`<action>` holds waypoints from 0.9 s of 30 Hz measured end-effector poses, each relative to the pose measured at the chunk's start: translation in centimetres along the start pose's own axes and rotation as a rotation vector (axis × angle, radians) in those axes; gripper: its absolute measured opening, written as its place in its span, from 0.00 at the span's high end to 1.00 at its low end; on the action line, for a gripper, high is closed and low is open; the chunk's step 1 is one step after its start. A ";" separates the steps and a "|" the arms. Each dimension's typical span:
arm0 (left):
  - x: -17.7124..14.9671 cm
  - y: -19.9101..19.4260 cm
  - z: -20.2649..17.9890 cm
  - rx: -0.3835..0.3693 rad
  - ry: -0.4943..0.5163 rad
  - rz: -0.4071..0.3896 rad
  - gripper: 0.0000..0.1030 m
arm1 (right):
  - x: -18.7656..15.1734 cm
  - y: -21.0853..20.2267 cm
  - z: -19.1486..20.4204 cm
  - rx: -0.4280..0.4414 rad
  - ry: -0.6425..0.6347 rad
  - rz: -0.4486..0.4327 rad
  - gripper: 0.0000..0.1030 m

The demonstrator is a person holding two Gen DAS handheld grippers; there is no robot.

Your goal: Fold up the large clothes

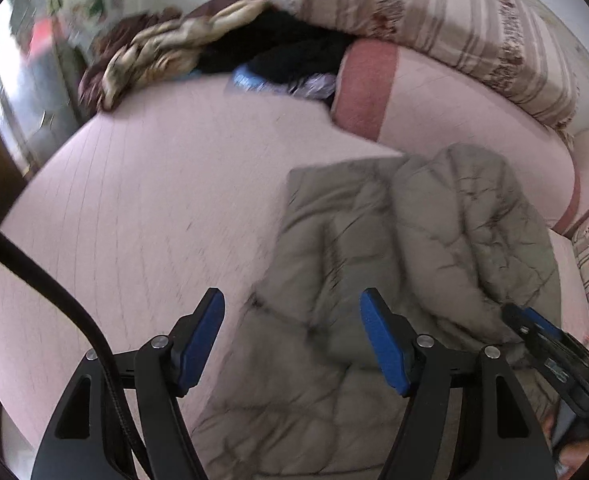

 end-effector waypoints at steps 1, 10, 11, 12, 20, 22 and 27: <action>0.9 0.1 -0.8 -0.004 0.017 -0.007 0.33 | 0.9 -0.9 -0.7 -0.003 0.017 -0.030 0.46; 4.8 7.9 -7.9 -0.044 0.139 0.087 0.33 | 5.0 1.8 -7.0 -0.176 0.054 -0.041 0.46; 4.6 9.0 -8.2 -0.032 0.144 0.105 0.33 | 4.8 2.8 -7.4 -0.180 0.060 -0.020 0.46; 4.4 9.7 -8.3 -0.018 0.150 0.111 0.33 | 4.4 3.9 -7.8 -0.181 0.066 0.002 0.46; 3.1 12.6 -9.3 0.069 0.213 0.072 0.26 | 3.0 7.6 -8.6 -0.226 0.029 0.060 0.45; 3.0 12.5 -9.5 0.093 0.226 0.059 0.25 | 2.9 7.7 -8.4 -0.245 0.017 0.052 0.44; 1.9 11.4 -10.0 0.122 0.273 0.068 0.25 | 2.1 6.1 -7.2 -0.292 0.021 0.046 0.44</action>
Point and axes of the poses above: each gripper's, at about its wrist camera, not at the fingertips, and y roughly the way its jaws point, z to its left, x to its top, the point moved 5 cm from there along y, roughly the way its jaws point, and after that the axes turned 13 degrees about y, right-handed, at the moved point
